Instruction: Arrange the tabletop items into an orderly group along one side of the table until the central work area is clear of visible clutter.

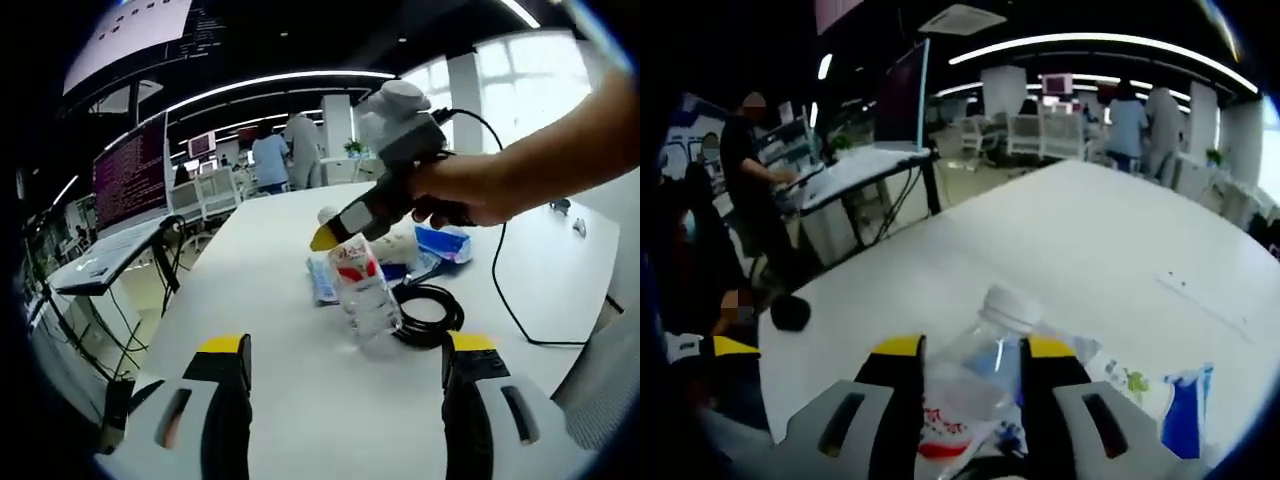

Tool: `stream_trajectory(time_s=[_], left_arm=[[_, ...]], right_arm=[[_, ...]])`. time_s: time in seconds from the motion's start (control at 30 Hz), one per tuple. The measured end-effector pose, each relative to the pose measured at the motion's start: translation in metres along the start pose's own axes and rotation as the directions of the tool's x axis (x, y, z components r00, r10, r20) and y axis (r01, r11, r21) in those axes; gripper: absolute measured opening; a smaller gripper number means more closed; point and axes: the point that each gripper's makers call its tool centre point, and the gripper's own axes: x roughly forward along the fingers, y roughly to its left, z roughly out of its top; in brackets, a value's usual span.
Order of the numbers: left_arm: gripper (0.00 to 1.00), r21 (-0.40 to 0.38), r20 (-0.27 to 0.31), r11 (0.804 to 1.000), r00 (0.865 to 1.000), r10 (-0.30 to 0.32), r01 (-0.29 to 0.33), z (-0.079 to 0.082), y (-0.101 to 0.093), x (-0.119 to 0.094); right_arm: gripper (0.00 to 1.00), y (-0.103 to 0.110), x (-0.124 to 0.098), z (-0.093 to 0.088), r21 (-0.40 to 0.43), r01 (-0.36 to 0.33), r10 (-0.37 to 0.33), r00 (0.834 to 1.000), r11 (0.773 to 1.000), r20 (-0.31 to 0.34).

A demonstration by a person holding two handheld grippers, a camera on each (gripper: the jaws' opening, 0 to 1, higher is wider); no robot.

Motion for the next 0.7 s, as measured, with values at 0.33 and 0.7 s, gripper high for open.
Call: stream_trajectory(time_s=[0.33,0.7], left_arm=[[0.74,-0.057,-0.052,0.998,0.999,0.011,-0.014,-0.006,-0.001,0.028],[0.7,-0.206,-0.084,0.978,0.996,-0.007,-0.011,-0.012,-0.023,0.072]], right_arm=[[0.34,0.019,-0.007,0.005,-0.121,0.007,-0.001,0.999,0.993,0.044],[0.33,0.029,-0.02,0.007,-0.184,0.029,-0.014,0.996,0.983,0.084]])
